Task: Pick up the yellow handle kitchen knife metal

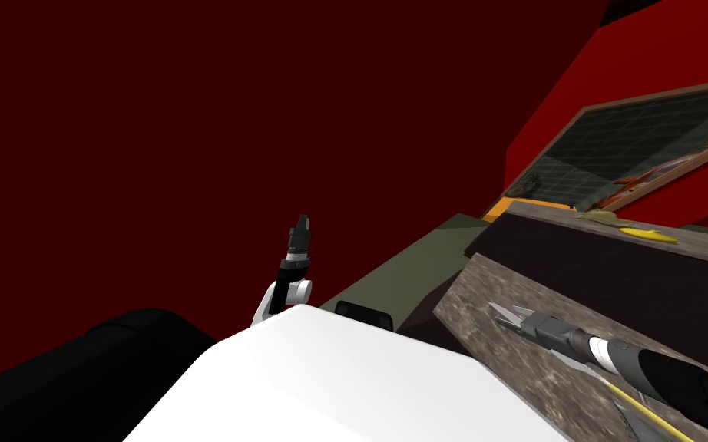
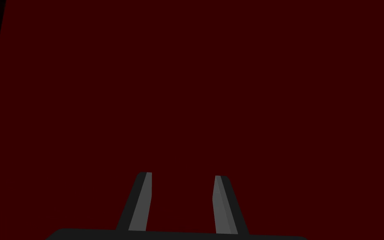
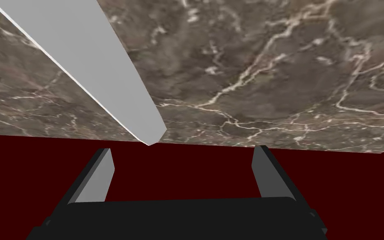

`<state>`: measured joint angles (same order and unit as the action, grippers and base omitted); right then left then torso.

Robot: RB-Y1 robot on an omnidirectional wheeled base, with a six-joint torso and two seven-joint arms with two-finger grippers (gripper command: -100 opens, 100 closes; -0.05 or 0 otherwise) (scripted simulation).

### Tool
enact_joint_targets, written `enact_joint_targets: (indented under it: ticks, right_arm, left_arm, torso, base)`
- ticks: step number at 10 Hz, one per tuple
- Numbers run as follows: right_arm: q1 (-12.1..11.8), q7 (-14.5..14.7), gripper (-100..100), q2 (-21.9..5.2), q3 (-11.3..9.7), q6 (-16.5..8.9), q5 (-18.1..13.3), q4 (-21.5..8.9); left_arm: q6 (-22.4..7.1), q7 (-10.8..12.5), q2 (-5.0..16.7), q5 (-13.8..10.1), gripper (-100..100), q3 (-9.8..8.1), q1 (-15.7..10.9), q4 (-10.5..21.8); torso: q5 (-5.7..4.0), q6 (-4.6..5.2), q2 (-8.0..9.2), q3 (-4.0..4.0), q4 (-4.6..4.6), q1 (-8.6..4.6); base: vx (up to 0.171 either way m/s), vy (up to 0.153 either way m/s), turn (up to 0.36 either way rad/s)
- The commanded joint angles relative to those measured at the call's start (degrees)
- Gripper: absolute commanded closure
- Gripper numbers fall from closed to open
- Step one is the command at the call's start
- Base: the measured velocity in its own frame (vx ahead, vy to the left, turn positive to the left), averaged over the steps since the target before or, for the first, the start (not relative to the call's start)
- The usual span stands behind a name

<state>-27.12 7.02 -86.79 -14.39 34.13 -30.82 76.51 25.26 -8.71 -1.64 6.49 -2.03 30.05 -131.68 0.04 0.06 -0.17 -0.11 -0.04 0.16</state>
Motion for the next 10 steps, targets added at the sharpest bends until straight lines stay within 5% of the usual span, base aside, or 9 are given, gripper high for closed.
enact_joint_targets:
  ticks: [1, 5, 6, 10]
  right_arm:
    - [-0.05, 0.14, -100, -2.51, -2.09, 1.21, -1.1, -2.49]
    - [-0.91, 1.25, -100, -6.4, -7.99, 4.38, -3.57, -7.37]
    - [-0.91, 1.25, -100, -6.4, -7.99, 4.38, -3.57, -7.37]
    - [-2.02, 2.45, -100, -9.75, -15.55, 8.63, -5.58, -12.05]
  left_arm:
    - [0.0, 0.0, 0.0, 0.0, 0, 0.0, 0.0, 0.0]
    - [0.0, 0.0, 0.0, 0.0, 0, 0.0, -0.01, 0.0]
    - [0.0, 0.0, 0.0, 0.0, 0, 0.0, 0.0, 0.0]
    - [0.0, 0.0, 0.0, 0.0, 0, 0.0, 0.0, 0.0]
  torso:
    - [0.0, 0.0, 0.0, 0.0, 0.0, 0.0]
    - [-0.04, -0.01, 0.1, 0.06, 0.02, -0.11]
    - [-0.04, -0.01, 0.05, 0.03, 0.01, -0.12]
    - [-0.04, 0.02, 0.0, 0.0, 0.0, -0.09]
  base:
    - [0.053, 0.012, 0.094]
    - [0.05, -0.001, 0.104]
    - [0.081, -0.001, 0.0]
    - [0.072, 0.001, 0.058]
